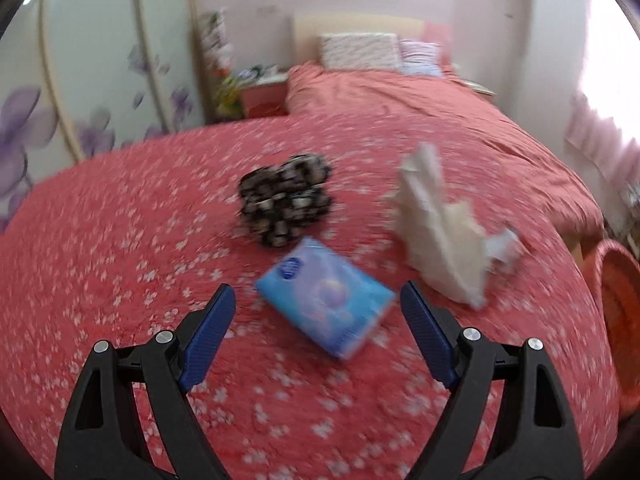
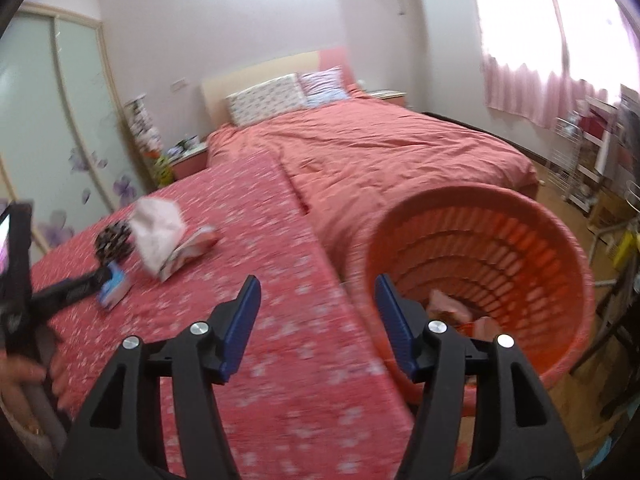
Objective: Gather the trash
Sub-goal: 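Move both tools back over the bed toward the blue tissue pack, then grasp the blue tissue pack with the left tool and lift it, then grasp the crumpled white tissue with the right tool while the left tool holds the tissue pack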
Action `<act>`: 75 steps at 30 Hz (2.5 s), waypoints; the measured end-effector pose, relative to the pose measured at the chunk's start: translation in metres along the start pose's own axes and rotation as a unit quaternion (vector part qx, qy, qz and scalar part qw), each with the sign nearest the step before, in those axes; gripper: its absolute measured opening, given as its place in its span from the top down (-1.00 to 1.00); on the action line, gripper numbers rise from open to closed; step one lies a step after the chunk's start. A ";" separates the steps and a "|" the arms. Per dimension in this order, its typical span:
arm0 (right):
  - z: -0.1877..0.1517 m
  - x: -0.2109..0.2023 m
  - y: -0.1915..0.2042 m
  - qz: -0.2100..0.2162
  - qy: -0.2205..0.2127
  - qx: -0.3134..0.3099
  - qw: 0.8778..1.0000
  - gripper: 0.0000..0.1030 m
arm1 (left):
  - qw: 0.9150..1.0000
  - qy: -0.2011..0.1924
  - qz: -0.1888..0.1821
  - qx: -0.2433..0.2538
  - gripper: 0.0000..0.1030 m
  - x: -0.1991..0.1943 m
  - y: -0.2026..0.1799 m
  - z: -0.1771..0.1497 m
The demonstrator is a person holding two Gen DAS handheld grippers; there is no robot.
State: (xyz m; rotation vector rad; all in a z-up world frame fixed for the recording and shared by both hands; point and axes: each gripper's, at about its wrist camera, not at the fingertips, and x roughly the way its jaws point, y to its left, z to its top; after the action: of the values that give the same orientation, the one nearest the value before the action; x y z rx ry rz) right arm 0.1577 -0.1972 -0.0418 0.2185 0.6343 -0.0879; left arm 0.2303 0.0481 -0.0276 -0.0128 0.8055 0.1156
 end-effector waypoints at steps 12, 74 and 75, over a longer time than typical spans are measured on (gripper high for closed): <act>-0.004 0.011 0.020 0.007 0.016 -0.025 1.000 -0.14 | 0.997 0.060 -0.030 -0.045 -0.64 0.030 -0.004 0.005; 0.059 0.082 0.176 0.086 0.020 -0.094 0.992 0.84 | 0.998 -0.033 -0.050 -0.035 -0.37 -0.027 0.113 -0.006; 0.059 0.074 0.172 0.086 0.014 -0.093 0.992 0.84 | 0.998 -0.034 -0.052 -0.033 -0.37 -0.029 0.110 -0.006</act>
State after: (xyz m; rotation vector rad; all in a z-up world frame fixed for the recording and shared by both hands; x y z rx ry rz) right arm 0.2766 -0.0446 -0.0095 0.0933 0.6451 0.1412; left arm 0.1943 0.1544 -0.0074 -0.1125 0.7306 0.0447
